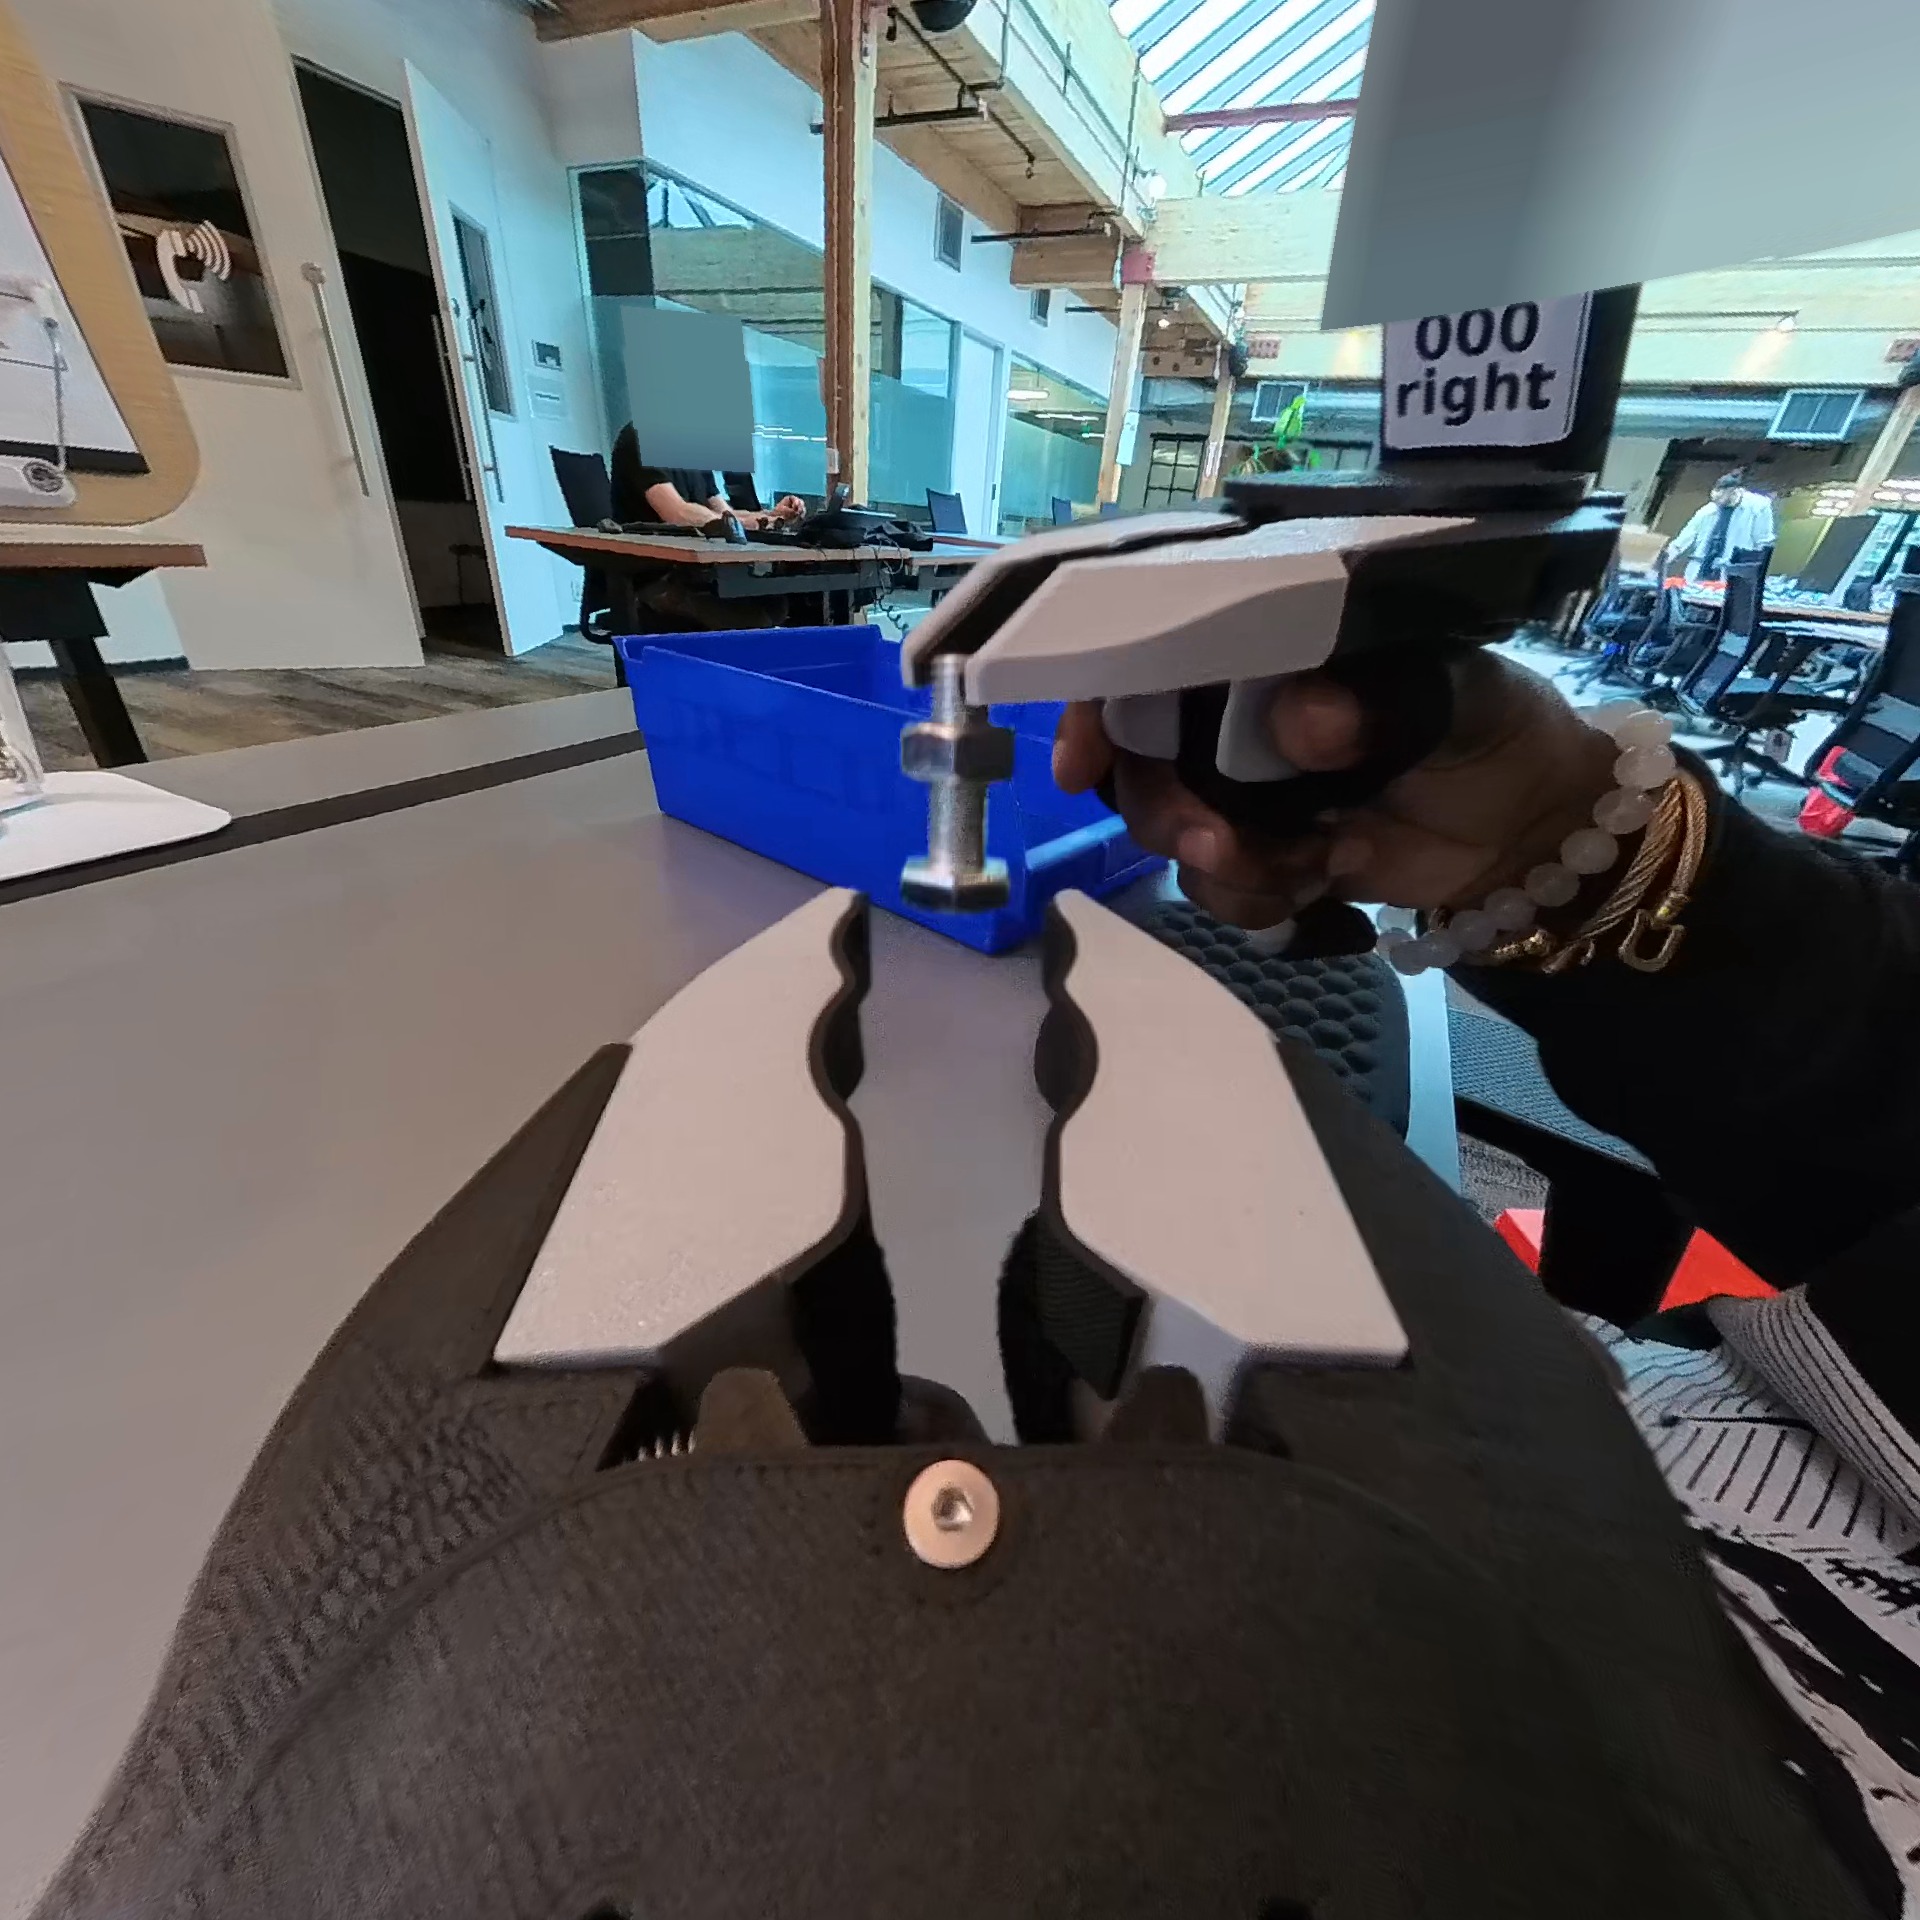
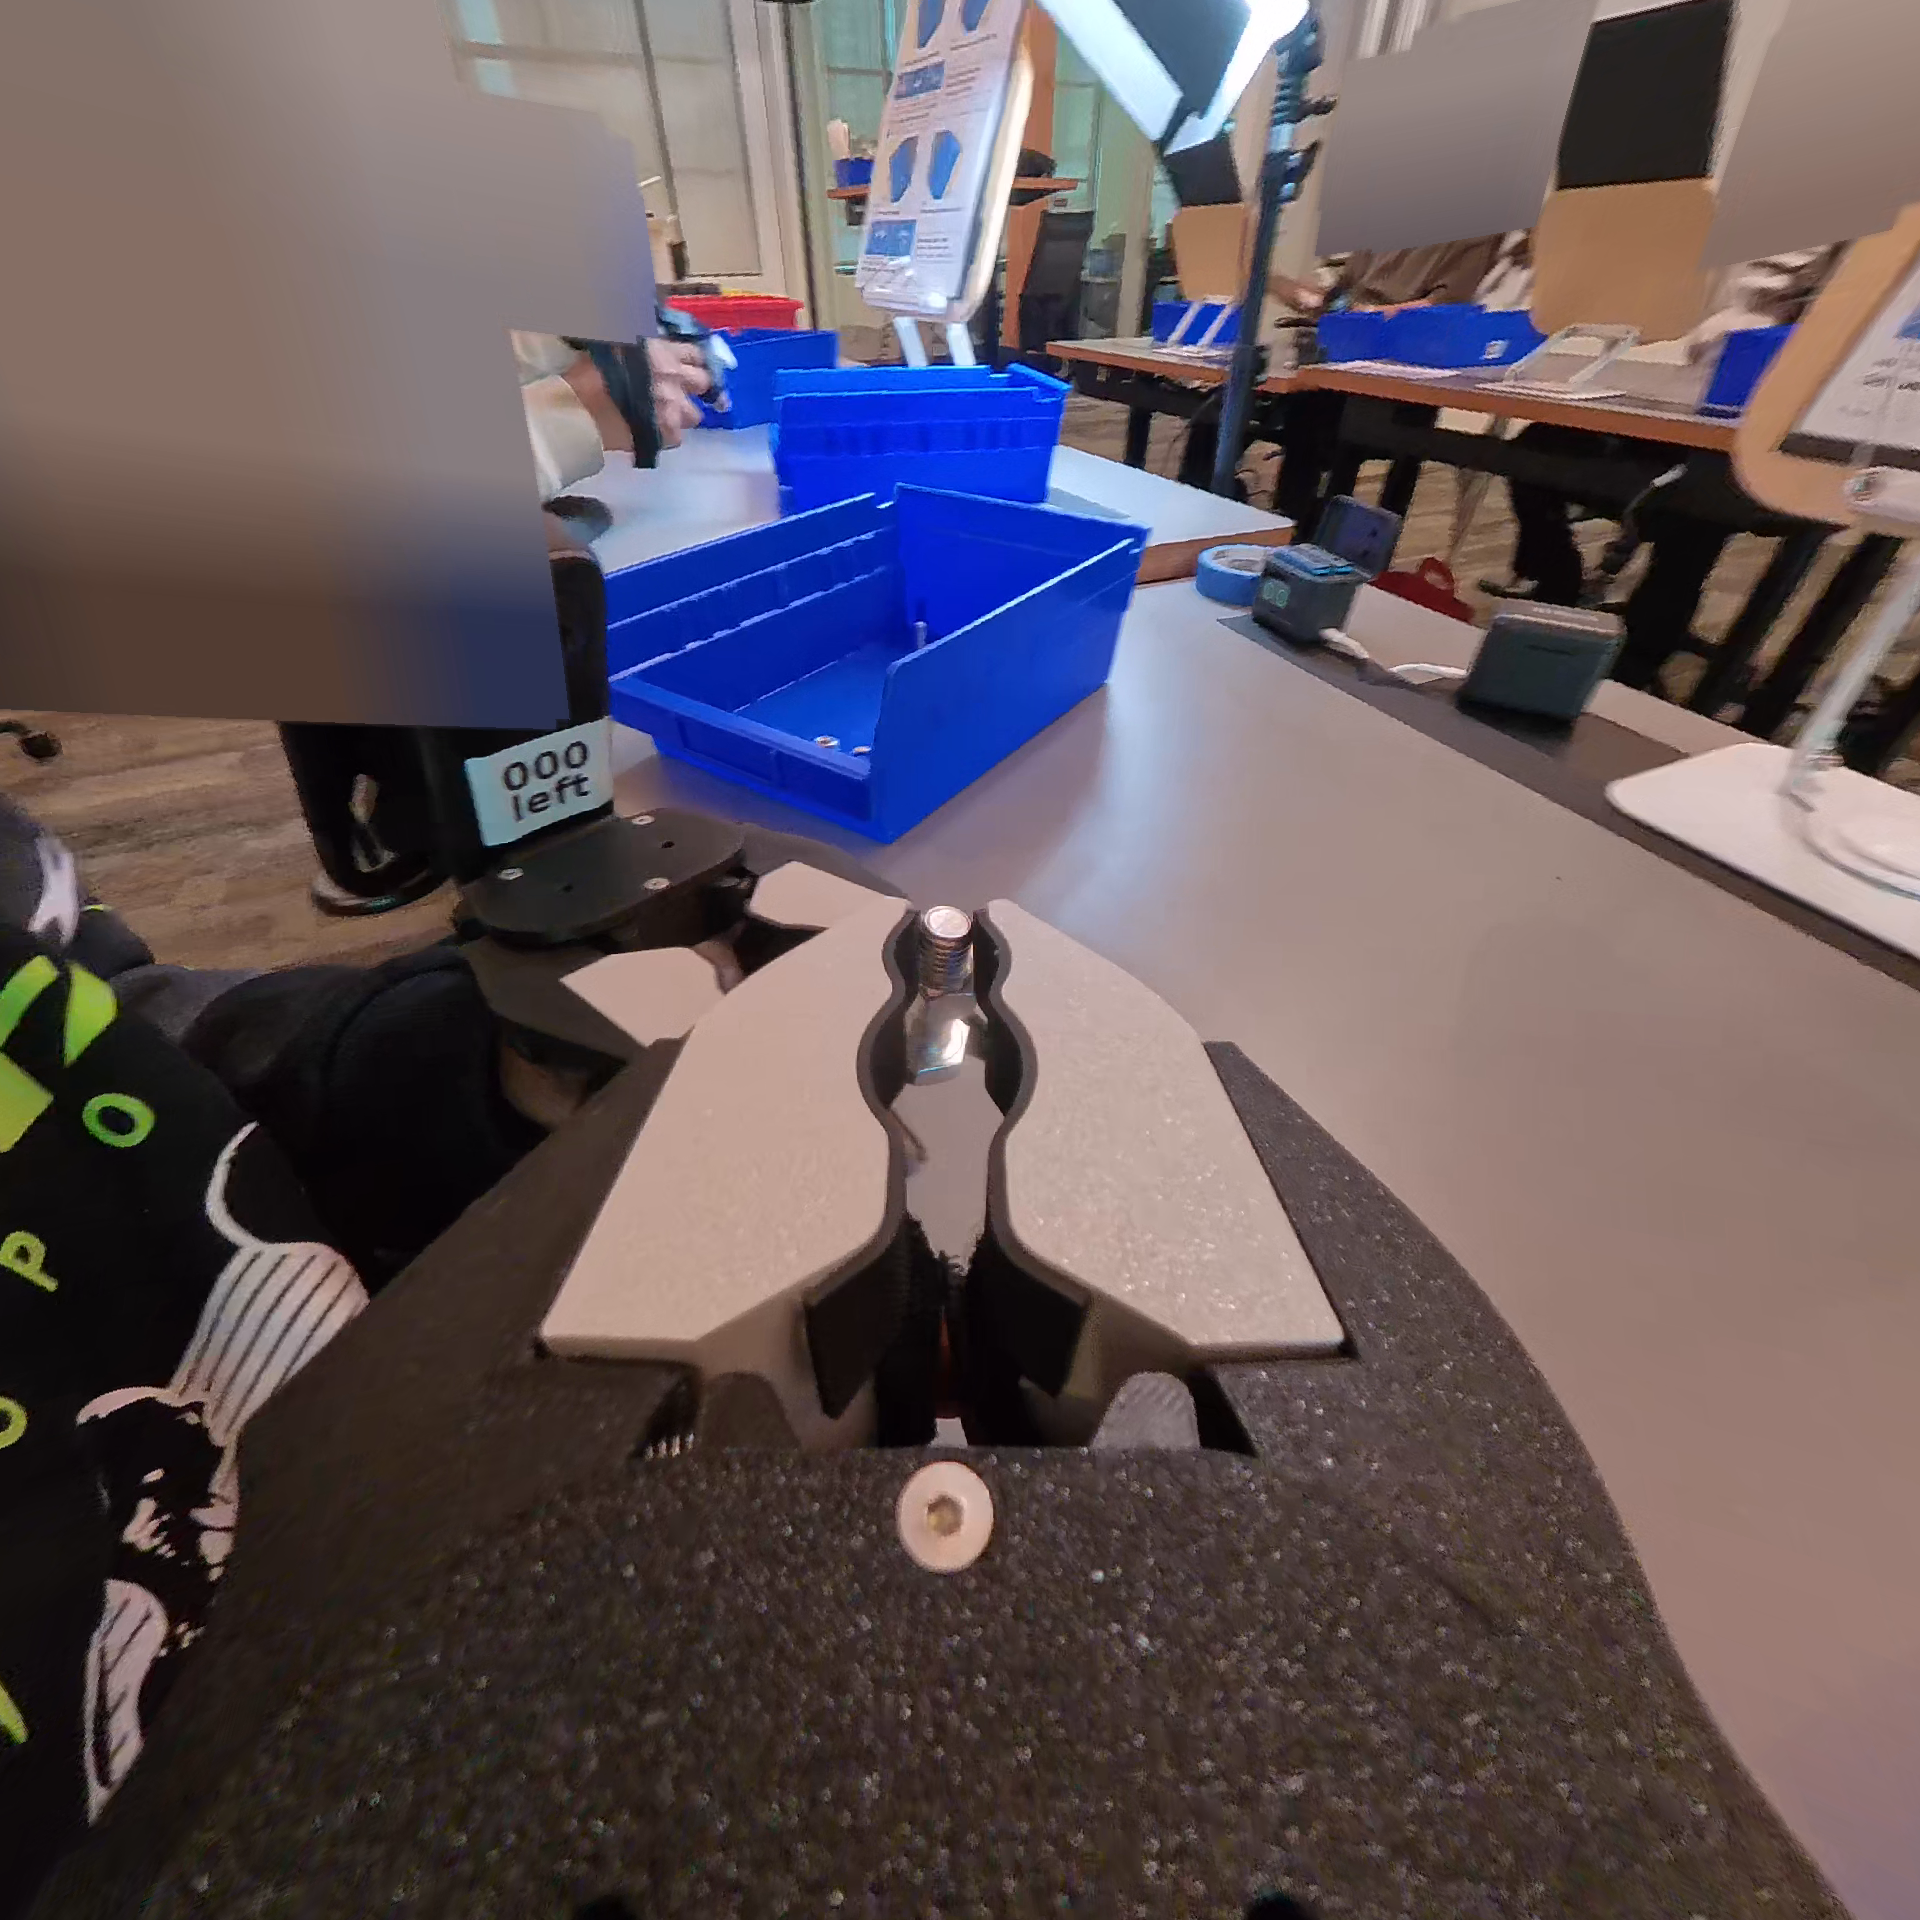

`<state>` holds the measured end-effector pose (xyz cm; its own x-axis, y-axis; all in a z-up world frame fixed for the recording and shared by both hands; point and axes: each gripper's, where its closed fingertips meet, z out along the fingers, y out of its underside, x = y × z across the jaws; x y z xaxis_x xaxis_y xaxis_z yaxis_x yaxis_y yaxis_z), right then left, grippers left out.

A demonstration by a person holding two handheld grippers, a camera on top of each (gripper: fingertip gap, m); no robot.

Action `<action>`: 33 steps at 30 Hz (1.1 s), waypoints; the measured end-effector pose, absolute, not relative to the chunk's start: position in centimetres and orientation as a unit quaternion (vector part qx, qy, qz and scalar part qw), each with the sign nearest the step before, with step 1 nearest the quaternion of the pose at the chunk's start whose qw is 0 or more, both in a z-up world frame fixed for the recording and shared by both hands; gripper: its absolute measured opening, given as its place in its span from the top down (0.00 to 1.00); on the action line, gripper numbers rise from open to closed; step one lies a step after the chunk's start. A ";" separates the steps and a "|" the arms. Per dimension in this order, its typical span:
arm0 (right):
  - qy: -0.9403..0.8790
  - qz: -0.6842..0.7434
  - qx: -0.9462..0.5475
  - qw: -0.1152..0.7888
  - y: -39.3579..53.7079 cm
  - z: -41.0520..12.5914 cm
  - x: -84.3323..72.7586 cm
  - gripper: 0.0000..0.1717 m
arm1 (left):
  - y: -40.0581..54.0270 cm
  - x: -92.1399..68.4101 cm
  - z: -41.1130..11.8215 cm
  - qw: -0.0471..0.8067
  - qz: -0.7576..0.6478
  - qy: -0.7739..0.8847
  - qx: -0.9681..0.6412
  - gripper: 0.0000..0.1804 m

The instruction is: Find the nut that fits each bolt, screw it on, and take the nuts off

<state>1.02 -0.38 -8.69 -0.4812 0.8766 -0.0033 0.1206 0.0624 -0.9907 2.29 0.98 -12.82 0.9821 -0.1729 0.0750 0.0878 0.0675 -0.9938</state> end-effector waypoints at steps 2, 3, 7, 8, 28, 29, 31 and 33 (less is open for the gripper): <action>-0.637 0.552 -0.399 0.361 1.6 -8.1 1.4 0.94 | 1.0 2.2 -12.8 0.731 -0.093 0.026 -0.676 0.78; -0.628 0.540 -0.413 0.377 3.1 -7.7 1.6 0.94 | 1.0 2.1 -12.8 0.731 -0.096 0.023 -0.675 0.78; -0.580 0.462 -0.490 0.459 12.3 -6.2 2.5 0.94 | 1.0 1.9 -12.7 0.735 -0.097 0.014 -0.671 0.78; -0.565 0.437 -0.515 0.473 15.0 -6.2 2.6 0.94 | 0.9 1.8 -12.6 0.736 -0.097 0.012 -0.670 0.77; -0.462 0.186 -0.773 0.394 39.5 -20.4 1.7 0.94 | 0.9 1.3 -12.5 0.739 -0.104 -0.007 -0.666 0.78; -0.463 0.184 -0.772 0.396 39.6 -20.4 1.7 0.94 | 0.9 1.3 -12.5 0.739 -0.105 -0.007 -0.665 0.78; -0.466 0.180 -0.773 0.392 39.6 -20.6 1.7 0.94 | 0.9 1.3 -12.5 0.740 -0.104 -0.007 -0.665 0.78; -0.463 0.181 -0.771 0.398 39.6 -20.3 1.6 0.92 | 0.9 1.3 -12.5 0.740 -0.104 -0.007 -0.665 0.78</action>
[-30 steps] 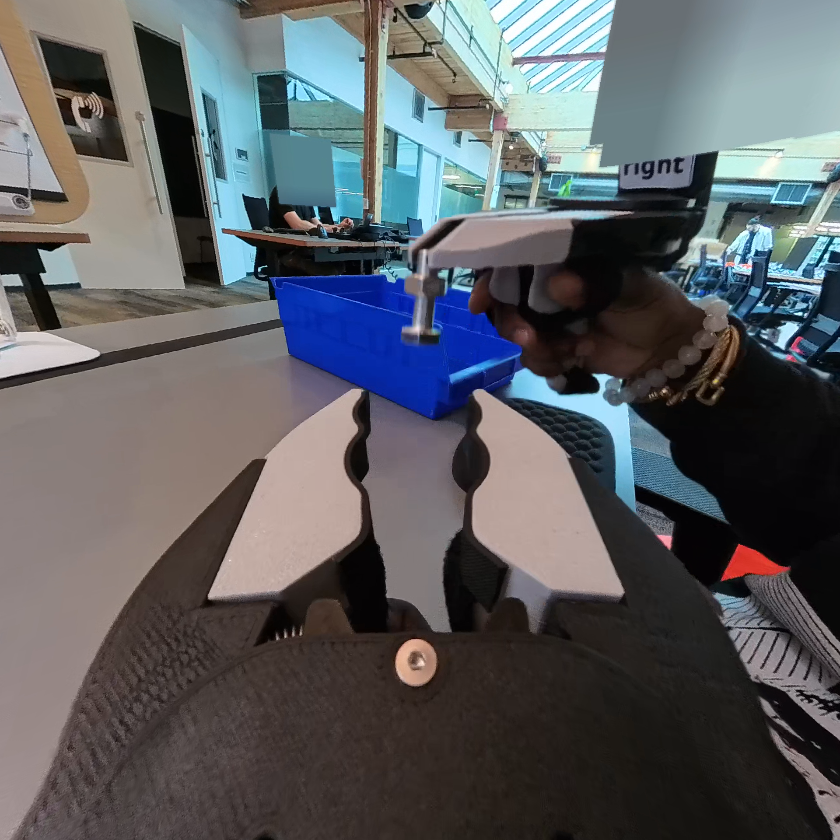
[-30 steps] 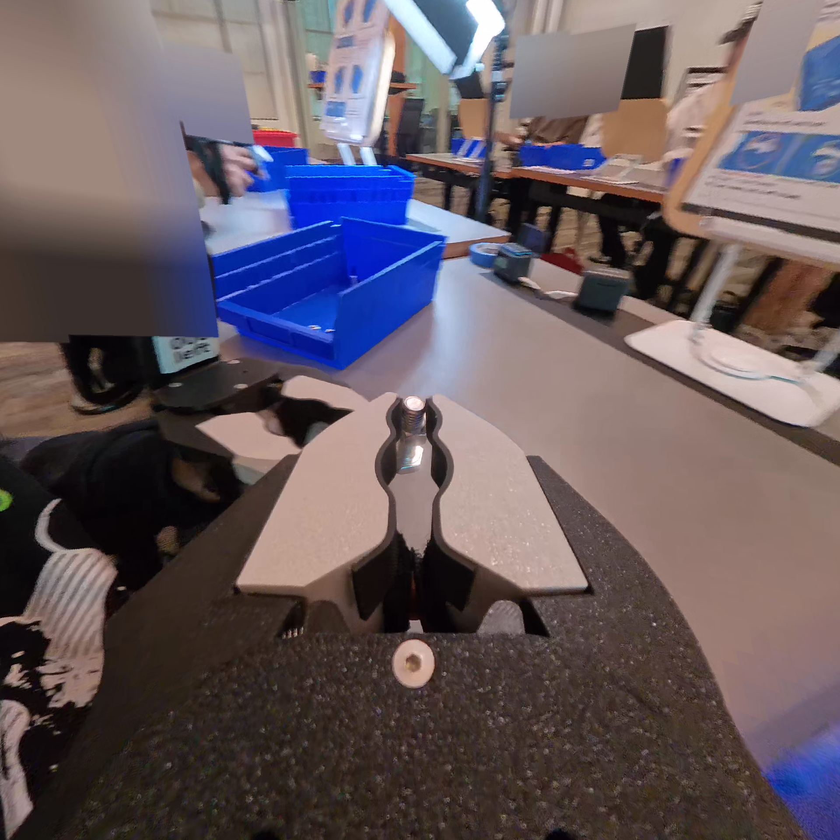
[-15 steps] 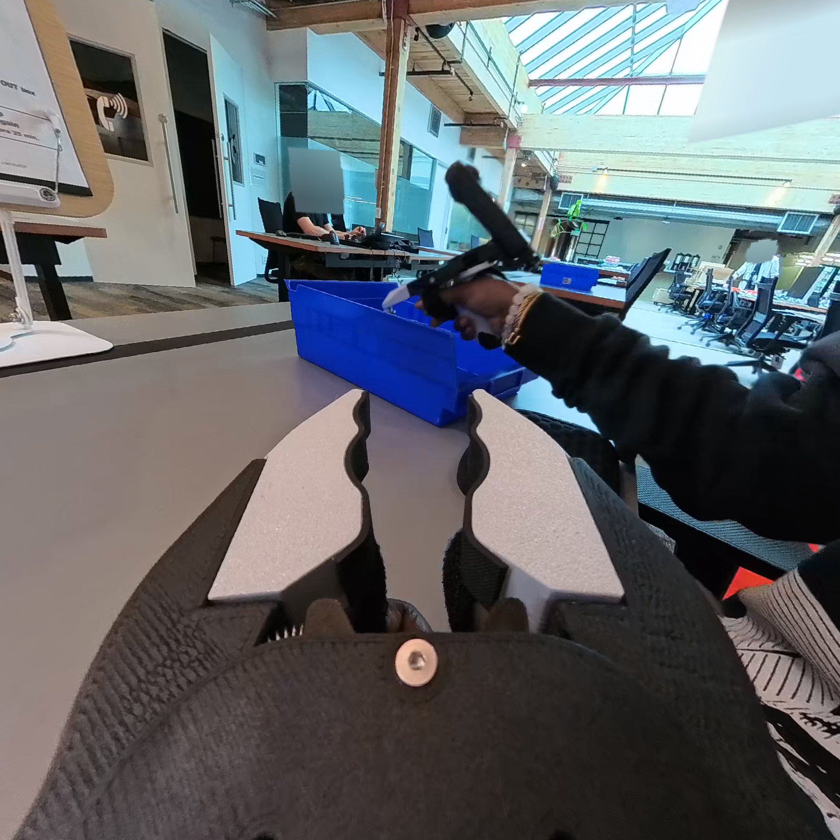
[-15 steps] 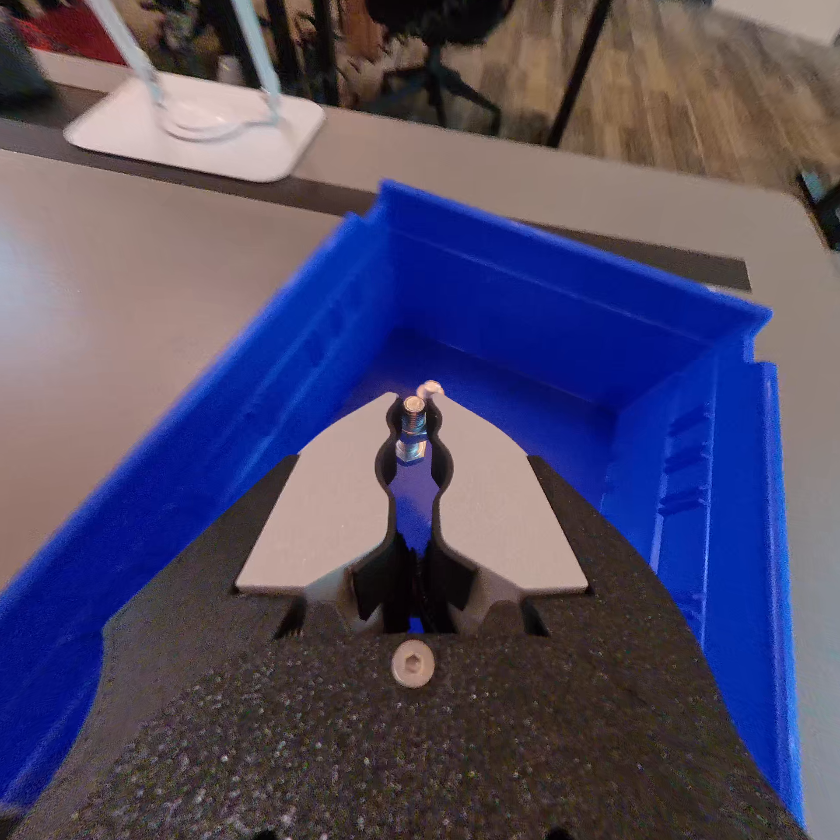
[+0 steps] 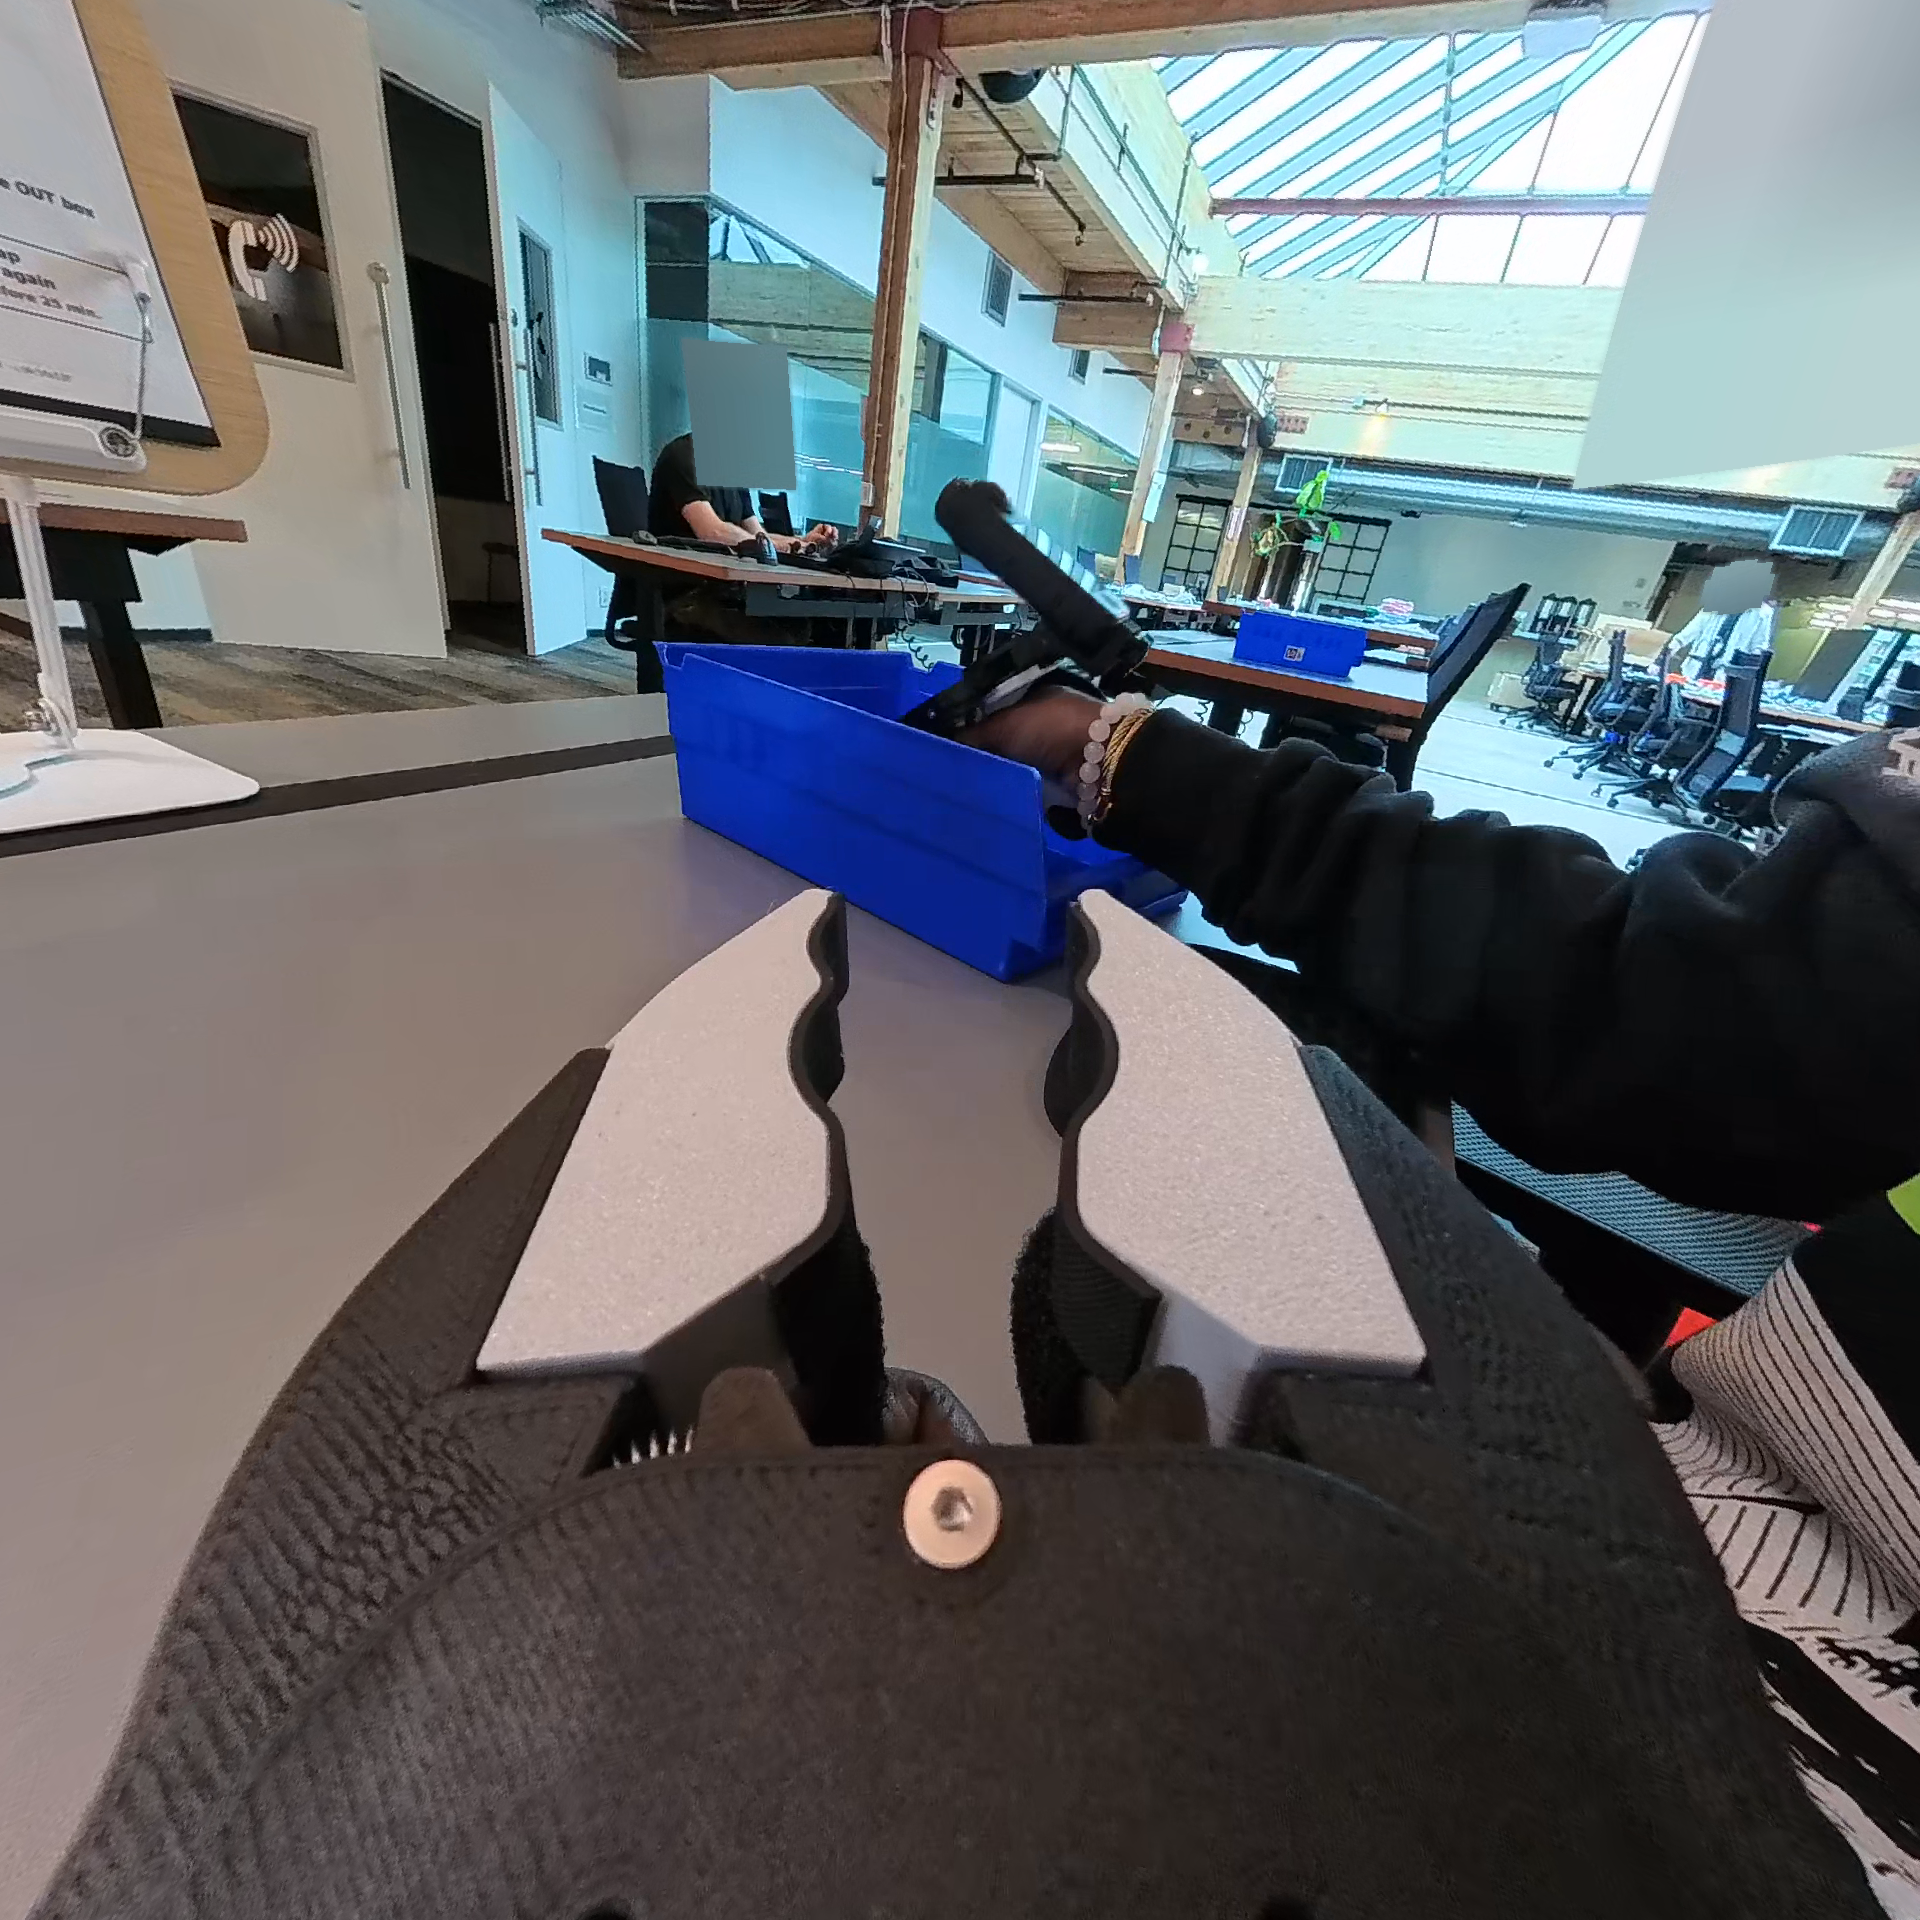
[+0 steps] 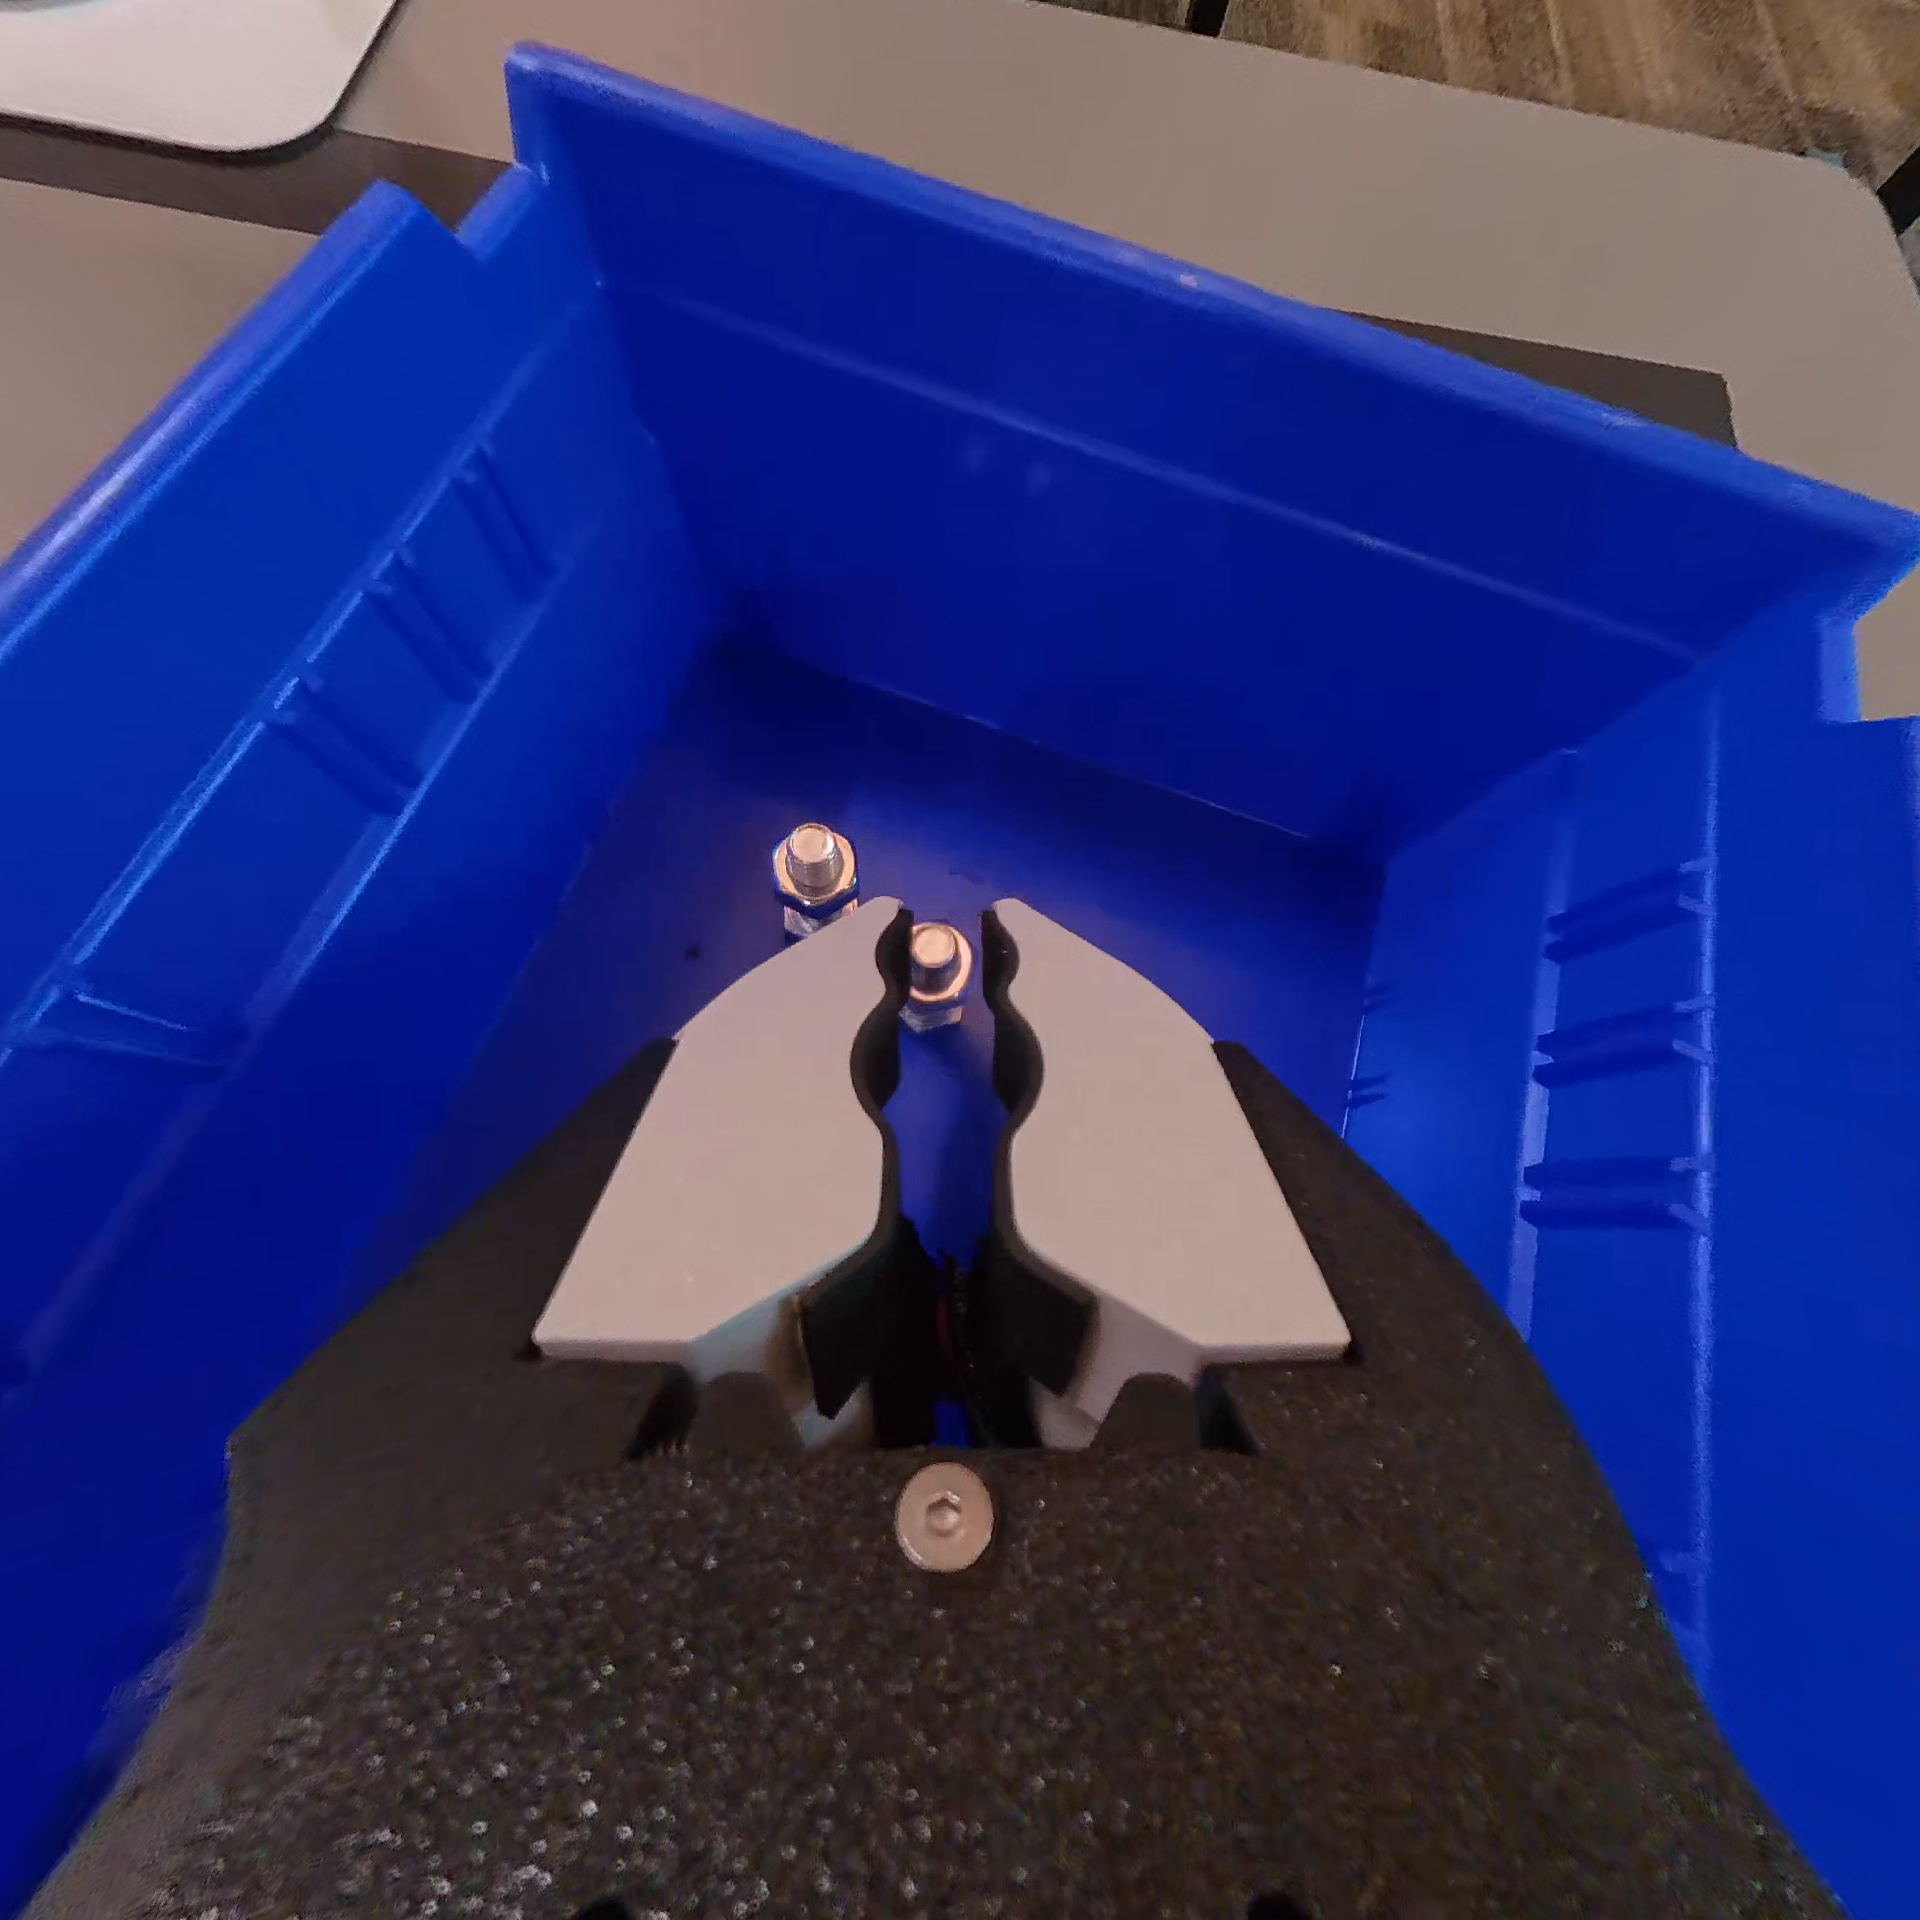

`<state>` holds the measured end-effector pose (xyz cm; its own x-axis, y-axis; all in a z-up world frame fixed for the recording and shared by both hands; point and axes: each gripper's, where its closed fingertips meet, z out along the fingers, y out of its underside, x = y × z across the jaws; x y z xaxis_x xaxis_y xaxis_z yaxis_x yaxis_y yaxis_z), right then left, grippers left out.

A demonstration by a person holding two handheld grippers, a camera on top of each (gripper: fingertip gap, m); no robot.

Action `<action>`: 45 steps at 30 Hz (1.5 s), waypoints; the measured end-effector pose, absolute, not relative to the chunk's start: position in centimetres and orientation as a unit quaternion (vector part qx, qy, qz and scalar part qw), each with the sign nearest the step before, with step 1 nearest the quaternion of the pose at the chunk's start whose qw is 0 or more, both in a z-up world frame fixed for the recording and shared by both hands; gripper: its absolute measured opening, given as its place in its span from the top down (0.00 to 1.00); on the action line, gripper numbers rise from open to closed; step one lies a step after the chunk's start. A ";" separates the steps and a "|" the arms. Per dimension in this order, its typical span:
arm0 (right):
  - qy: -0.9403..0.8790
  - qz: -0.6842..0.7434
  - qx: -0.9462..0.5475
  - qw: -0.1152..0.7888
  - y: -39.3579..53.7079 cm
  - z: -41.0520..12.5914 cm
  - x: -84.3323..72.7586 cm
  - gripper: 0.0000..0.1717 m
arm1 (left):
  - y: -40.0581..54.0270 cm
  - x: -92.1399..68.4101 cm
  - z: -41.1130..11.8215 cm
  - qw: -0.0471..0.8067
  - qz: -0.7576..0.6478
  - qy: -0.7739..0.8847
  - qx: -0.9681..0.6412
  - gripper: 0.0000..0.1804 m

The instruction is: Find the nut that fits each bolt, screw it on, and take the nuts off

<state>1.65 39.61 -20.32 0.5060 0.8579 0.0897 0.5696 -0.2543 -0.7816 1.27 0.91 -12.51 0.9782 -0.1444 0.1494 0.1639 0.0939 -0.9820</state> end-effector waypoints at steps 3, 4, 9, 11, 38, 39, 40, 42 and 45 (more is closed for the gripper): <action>-0.453 0.194 -0.762 0.420 39.2 -18.6 1.8 0.90 | 0.9 1.3 -12.5 0.739 -0.104 -0.007 -0.666 0.78; -0.447 0.202 -0.755 0.435 38.8 -17.5 1.9 0.89 | 0.9 1.3 -12.5 0.739 -0.104 -0.008 -0.666 0.78; -0.431 0.319 -0.666 0.518 32.6 -9.9 2.4 0.82 | 0.9 1.3 -12.6 0.738 -0.104 -0.008 -0.666 0.78; -0.437 0.392 -0.611 0.532 28.0 -7.2 3.0 0.80 | 0.9 1.3 -12.5 0.739 -0.103 -0.007 -0.666 0.78; -0.462 0.613 -0.398 0.503 11.7 -9.8 7.7 0.83 | -14.9 -18.6 -8.7 0.463 0.133 -0.065 -0.874 0.79; -0.457 0.617 -0.397 0.503 11.8 -9.7 7.8 0.83 | -15.7 -20.3 -8.8 0.438 0.141 -0.075 -0.885 0.79; -0.453 0.621 -0.396 0.503 11.8 -9.6 7.9 0.83 | -16.4 -22.1 -9.0 0.411 0.151 -0.088 -0.895 0.79; -0.447 0.624 -0.397 0.503 12.0 -9.6 8.0 0.84 | -17.8 -25.5 -10.1 0.346 0.152 -0.109 -0.919 0.80; -0.446 0.626 -0.395 0.502 12.0 -9.6 8.0 0.84 | -19.0 -29.5 -13.0 0.269 0.118 -0.134 -0.946 0.82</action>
